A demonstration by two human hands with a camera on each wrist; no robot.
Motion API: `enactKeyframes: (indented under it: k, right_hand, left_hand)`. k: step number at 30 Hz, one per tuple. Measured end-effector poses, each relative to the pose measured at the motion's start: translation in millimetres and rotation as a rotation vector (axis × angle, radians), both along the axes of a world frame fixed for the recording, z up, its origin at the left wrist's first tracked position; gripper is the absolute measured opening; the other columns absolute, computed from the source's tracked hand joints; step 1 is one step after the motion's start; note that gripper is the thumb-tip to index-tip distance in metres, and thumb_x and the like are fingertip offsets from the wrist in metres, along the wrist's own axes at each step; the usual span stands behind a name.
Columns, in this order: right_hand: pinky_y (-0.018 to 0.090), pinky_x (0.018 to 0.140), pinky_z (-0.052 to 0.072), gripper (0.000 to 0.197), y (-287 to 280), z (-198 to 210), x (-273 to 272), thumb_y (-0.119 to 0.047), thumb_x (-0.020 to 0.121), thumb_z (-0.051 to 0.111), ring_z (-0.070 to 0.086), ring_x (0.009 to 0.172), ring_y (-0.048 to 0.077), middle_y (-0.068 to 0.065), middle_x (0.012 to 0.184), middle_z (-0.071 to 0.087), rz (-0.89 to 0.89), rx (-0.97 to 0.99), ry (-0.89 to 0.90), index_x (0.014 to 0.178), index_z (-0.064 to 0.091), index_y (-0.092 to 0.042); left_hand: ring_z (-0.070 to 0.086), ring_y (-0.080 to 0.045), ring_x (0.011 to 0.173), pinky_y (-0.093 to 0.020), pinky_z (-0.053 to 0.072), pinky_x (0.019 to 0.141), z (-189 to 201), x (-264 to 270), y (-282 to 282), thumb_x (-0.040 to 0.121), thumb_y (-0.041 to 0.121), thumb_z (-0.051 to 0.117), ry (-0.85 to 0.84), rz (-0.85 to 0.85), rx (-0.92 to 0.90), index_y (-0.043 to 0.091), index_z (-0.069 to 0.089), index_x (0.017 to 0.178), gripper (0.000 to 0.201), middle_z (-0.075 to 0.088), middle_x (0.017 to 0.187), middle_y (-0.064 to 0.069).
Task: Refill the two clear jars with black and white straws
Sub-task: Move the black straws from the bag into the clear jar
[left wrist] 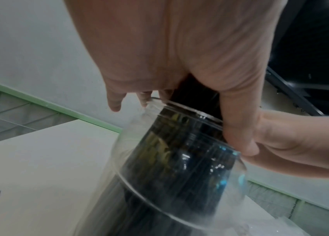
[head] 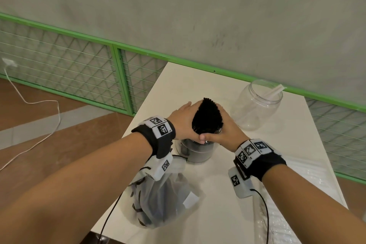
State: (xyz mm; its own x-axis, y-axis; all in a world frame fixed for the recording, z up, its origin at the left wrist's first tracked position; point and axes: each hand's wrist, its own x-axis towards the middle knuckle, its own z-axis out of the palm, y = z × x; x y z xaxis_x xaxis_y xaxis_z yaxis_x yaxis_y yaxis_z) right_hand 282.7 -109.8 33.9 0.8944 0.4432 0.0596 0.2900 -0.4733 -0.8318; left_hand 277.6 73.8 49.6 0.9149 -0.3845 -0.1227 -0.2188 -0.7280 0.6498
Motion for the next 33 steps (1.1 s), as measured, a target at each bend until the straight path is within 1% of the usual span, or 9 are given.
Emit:
enactKeyframes:
  k: [4,7,11,14,18,23,27,30,33]
  right_hand:
    - [0.040,0.114,0.033,0.127,-0.1,-5.7,-1.6,-0.071,0.045,0.079,0.036,0.135,0.012,-0.006,0.144,0.038,-0.092,0.020,0.085,0.147,0.013,-0.038]
    - [0.046,0.113,0.035,0.125,1.4,-9.7,-4.5,-0.059,0.049,0.084,0.037,0.136,0.017,-0.002,0.145,0.038,-0.144,0.059,0.092,0.148,0.008,-0.042]
    - [0.042,0.112,0.036,0.115,3.8,-8.9,-6.8,-0.030,0.063,0.088,0.040,0.132,0.016,0.000,0.143,0.039,-0.217,0.095,0.046,0.148,0.011,-0.036]
    - [0.033,0.109,0.038,0.107,5.7,-2.8,-7.1,-0.022,0.066,0.087,0.042,0.129,0.016,0.001,0.140,0.040,-0.273,0.133,-0.029,0.148,0.017,-0.029]
    - [0.021,0.102,0.032,0.095,9.0,2.7,-6.1,-0.033,0.071,0.082,0.037,0.123,0.009,-0.001,0.135,0.032,-0.377,0.093,-0.123,0.145,0.025,-0.019]
    - [0.027,0.106,0.034,0.099,8.4,-1.5,-9.0,-0.045,0.068,0.081,0.036,0.129,0.017,0.007,0.140,0.029,-0.352,-0.063,-0.059,0.144,0.027,-0.015]
    - [0.034,0.112,0.029,0.114,2.5,0.8,-8.6,-0.047,0.064,0.083,0.028,0.137,0.016,0.005,0.149,0.025,-0.333,0.018,-0.013,0.150,0.012,-0.022]
    - [0.039,0.114,0.029,0.127,-8.9,-7.6,-9.4,-0.054,0.055,0.082,0.025,0.139,0.017,0.001,0.153,0.022,-0.319,0.069,0.078,0.152,0.005,-0.025]
    - [0.039,0.115,0.029,0.122,-14.5,-11.9,-11.2,-0.061,0.050,0.083,0.031,0.136,0.008,-0.011,0.147,0.032,-0.275,0.015,0.132,0.149,0.021,-0.026]
  left_hand:
    - [0.003,-0.029,0.145,-0.053,0.009,0.116,1.8,-8.5,-0.9,0.067,0.040,0.079,0.026,0.027,-0.059,0.029,0.006,0.150,0.111,0.028,0.152,0.002]
    - [0.006,-0.024,0.145,-0.052,0.001,0.116,3.3,-13.0,0.0,0.075,0.029,0.074,0.004,0.030,-0.080,0.026,-0.001,0.151,0.107,0.025,0.154,-0.002]
    - [0.048,-0.026,0.121,-0.044,0.038,0.105,9.2,-16.6,-2.3,0.079,0.020,0.069,0.007,0.004,-0.125,0.027,-0.006,0.150,0.103,0.038,0.145,-0.007]
    - [0.050,-0.026,0.120,-0.031,0.044,0.098,14.7,-13.0,-1.8,0.083,0.015,0.065,0.009,0.013,-0.165,0.029,-0.002,0.150,0.096,0.042,0.142,-0.009]
    - [0.043,-0.017,0.130,-0.023,0.036,0.100,14.9,0.3,2.4,0.085,0.013,0.065,-0.012,0.073,-0.292,0.032,0.014,0.149,0.084,0.043,0.145,-0.003]
    - [0.045,-0.009,0.110,-0.027,0.037,0.103,4.8,6.2,6.7,0.078,0.008,0.072,-0.192,0.195,-0.323,0.028,0.042,0.136,0.069,0.043,0.122,0.002]
    - [0.045,-0.014,0.116,-0.028,0.043,0.094,-2.0,2.9,11.8,0.075,0.018,0.077,-0.133,0.271,-0.346,0.029,0.034,0.140,0.078,0.037,0.125,0.002]
    - [0.038,-0.016,0.128,-0.031,0.035,0.103,-9.2,-0.6,19.3,0.079,0.033,0.074,0.004,0.324,-0.320,0.025,0.025,0.146,0.083,0.037,0.140,-0.001]
    - [0.031,-0.017,0.137,-0.030,0.027,0.108,-13.8,-8.0,23.1,0.087,0.032,0.064,0.183,0.259,-0.292,0.021,0.026,0.148,0.072,0.035,0.148,0.001]
